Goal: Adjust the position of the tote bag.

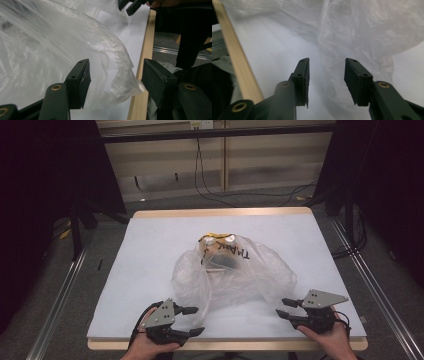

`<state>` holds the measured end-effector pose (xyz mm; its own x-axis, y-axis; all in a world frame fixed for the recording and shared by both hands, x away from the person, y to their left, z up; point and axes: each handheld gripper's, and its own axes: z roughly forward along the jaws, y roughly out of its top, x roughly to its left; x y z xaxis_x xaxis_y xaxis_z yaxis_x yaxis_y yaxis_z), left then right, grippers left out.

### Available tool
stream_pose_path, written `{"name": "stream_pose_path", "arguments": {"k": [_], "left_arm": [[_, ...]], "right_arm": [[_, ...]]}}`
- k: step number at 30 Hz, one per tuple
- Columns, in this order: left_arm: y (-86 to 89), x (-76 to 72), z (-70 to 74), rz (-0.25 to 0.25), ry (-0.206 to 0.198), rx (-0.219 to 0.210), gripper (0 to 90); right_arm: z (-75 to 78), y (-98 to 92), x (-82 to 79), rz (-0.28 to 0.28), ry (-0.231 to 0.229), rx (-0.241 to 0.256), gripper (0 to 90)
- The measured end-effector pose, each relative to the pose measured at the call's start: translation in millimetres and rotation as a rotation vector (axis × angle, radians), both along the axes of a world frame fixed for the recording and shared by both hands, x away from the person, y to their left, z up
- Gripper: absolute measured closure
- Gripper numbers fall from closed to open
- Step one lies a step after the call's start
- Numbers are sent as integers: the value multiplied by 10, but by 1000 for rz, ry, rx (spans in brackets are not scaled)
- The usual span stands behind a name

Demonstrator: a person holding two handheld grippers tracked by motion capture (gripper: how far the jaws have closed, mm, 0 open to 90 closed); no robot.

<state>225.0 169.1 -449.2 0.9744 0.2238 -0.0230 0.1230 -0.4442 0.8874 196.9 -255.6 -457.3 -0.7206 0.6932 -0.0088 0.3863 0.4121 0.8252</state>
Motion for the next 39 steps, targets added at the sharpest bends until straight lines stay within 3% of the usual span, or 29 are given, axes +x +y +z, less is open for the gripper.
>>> {"name": "stream_pose_path", "arguments": {"k": [4,6,10,14,16,19,21,26,30,34,39], "left_arm": [[-48,-6,-33,-4,-5,33,379],[-63,-1,-59,-11,3,45,437],[-60,23,-82,-7,9,85,637],[-48,38,-81,-25,19,85,780],[-45,36,-76,-38,33,79,844],[-42,23,-60,-47,29,79,865],[-37,19,-54,-49,33,66,867],[7,20,-18,-46,36,45,869],[28,25,-5,-39,57,25,879],[48,21,21,-35,50,9,878],[73,34,35,-29,48,6,880]], "right_arm": [[8,-6,3,-16,-36,5,486],[-10,8,22,-16,-20,-6,470],[-64,31,130,-18,-3,-38,478],[-142,71,233,-8,46,-81,487],[-159,83,253,-6,49,-88,508],[-176,84,277,1,76,-85,647],[-170,86,263,11,71,-90,712],[-131,59,245,28,77,-50,868],[-91,46,216,41,69,-22,893],[-38,53,174,62,42,19,899],[-2,75,135,104,24,32,900]]}}
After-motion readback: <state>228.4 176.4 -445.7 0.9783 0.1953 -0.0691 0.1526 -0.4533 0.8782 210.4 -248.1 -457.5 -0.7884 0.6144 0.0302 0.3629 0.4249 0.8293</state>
